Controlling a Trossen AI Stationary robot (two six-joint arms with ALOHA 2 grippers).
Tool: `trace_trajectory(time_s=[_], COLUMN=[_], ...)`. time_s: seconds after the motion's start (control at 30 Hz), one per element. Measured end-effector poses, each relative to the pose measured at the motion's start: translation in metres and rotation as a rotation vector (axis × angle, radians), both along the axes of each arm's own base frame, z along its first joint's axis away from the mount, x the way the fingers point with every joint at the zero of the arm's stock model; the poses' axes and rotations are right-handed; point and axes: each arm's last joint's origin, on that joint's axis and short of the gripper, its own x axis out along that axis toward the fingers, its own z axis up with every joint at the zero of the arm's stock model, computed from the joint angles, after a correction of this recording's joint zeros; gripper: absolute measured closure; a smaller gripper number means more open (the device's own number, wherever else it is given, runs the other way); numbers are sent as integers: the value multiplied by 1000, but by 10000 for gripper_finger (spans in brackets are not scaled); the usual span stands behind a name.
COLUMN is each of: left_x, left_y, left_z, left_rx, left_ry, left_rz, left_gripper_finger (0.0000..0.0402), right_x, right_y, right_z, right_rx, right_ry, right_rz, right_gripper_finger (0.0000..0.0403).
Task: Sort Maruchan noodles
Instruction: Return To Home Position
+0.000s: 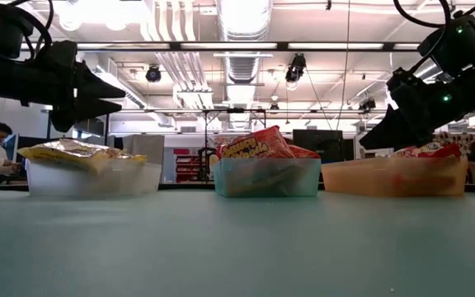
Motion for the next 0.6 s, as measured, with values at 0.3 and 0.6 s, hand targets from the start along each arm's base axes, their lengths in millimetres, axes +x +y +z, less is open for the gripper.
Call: trace_trajectory(time_s=[0.3, 0.6], left_x=[0, 0], left_y=[0, 0], left_z=[0, 0], left_rx=[0, 0], left_ry=[-1, -1], left_rz=[0, 0], left_gripper_finger=[208, 208], right_x=[-16, -18], right_y=[3, 4], right_z=[-22, -24], right_rx=[11, 16], right_ry=[71, 101], right_rz=[3, 3], right_gripper_finger=[227, 227])
